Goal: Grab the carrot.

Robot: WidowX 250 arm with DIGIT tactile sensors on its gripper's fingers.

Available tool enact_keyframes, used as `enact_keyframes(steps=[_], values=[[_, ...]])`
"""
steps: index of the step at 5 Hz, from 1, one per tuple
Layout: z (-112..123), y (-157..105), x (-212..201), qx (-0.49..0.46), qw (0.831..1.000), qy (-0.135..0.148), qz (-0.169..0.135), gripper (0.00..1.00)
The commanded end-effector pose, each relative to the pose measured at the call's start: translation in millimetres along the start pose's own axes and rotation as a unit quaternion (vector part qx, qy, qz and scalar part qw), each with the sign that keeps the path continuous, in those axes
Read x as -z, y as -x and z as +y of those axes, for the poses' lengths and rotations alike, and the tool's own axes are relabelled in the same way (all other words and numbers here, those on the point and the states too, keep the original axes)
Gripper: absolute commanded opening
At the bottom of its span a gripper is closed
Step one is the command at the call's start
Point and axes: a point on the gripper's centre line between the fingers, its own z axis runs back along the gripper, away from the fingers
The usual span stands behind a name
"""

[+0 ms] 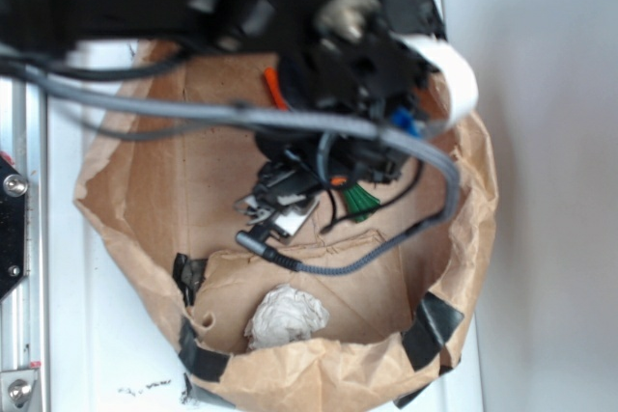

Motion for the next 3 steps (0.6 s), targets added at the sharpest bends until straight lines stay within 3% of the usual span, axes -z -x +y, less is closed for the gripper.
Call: enact_keyframes(steps=[1, 3], values=[[17.8, -7.2, 21.7, 0.02, 0.998, -0.062, 0.0, 1.0], [18.5, -15.0, 60.6, 0.059, 0.994, -0.096, 0.014, 1.0]])
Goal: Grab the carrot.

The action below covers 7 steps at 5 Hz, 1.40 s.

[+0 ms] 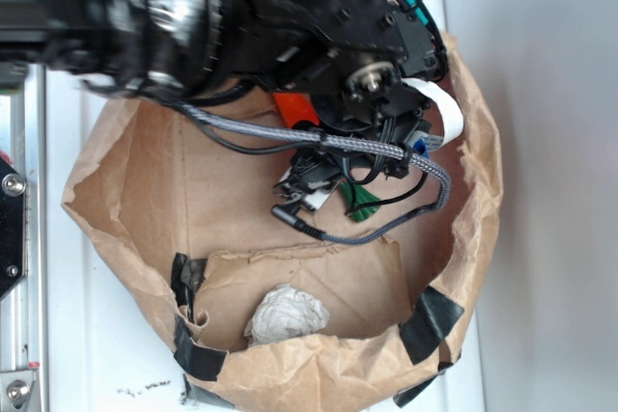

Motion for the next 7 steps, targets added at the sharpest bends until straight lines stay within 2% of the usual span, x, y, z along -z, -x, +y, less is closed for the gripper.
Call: enact_keyframes(steps=[1, 2, 3, 4, 5, 6, 7], values=[[-1.2, -1.7, 18.4, 0.032, 0.998, -0.042, 0.017, 1.0], [-3.6, 9.4, 24.4, 0.047, 0.998, -0.038, 0.026, 1.0], [2.9, 2.5, 25.7, 0.057, 0.998, -0.03, 0.02, 1.0], [-1.1, 5.4, 22.0, 0.054, 0.998, -0.037, 0.014, 0.0], [-3.4, 5.8, 7.6, 0.051, 0.998, -0.03, 0.008, 0.0], [-0.3, 5.2, -5.5, 0.047, 0.998, -0.027, -0.014, 0.0], [3.9, 3.7, -42.0, 0.033, 0.997, -0.022, -0.06, 0.0]])
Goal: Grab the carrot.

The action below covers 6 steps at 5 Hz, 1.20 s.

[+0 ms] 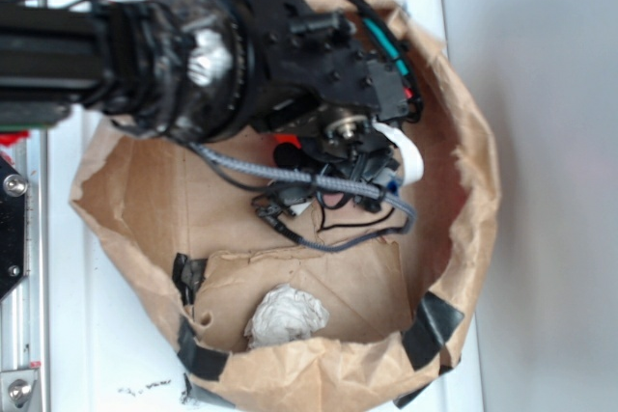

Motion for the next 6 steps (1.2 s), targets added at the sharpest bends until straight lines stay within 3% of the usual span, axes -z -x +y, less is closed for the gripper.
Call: enact_keyframes(steps=[1, 2, 3, 4, 6], values=[[16.2, -10.2, -104.9, -0.026, 0.992, -0.005, -0.123, 0.0], [6.4, -15.4, -143.9, -0.043, 0.991, -0.021, -0.127, 0.0], [-4.1, -20.4, -166.2, -0.153, 0.985, -0.053, -0.066, 0.0], [-14.5, -26.2, -181.1, -0.266, 0.959, -0.086, -0.041, 0.0], [-16.1, -28.2, -174.4, -0.247, 0.966, -0.07, -0.032, 0.0]])
